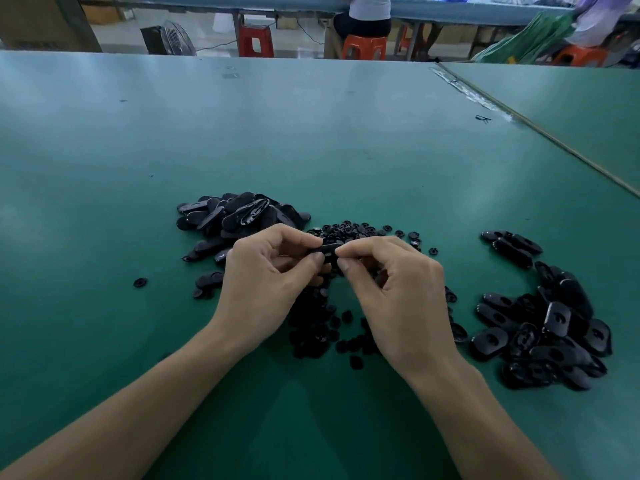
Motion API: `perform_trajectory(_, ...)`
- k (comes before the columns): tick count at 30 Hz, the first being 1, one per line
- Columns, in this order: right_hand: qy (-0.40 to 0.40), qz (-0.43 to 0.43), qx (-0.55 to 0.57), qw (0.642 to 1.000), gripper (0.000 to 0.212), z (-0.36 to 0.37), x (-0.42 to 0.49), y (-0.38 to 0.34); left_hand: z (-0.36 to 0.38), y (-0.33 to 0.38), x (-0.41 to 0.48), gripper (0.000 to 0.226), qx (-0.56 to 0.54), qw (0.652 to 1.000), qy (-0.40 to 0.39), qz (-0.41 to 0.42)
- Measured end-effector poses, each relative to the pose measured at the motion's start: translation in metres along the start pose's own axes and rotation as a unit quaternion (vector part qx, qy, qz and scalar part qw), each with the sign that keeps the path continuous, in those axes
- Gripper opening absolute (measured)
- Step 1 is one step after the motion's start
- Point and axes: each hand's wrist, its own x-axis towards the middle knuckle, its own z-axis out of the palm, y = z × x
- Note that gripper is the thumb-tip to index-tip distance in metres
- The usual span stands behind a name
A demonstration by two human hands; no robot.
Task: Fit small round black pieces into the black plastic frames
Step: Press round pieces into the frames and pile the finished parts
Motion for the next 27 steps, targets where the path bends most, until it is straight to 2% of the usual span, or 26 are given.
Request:
perform_trajectory(9, -0.005, 0.039, 0.102, 0.994, 0.018, 0.0044, -0.0015, -0.0029, 0.0018, 0.0057, -0.0020, 0.024, 0.017, 0.999, -0.015, 0.026)
perform_trajectory(13, 0.013, 0.049, 0.109, 0.993, 0.020, 0.0049, -0.0004, -0.0026, 0.0025, 0.0071, -0.0024, 0.021, 0.024, 0.999, -0.020, 0.022)
perform_trajectory(27, 0.000, 0.098, 0.145, 0.985, 0.018, 0.0090, -0.0010, -0.0018, 0.0014, 0.0065, -0.0003, 0.024, 0.013, 1.000, -0.023, 0.016)
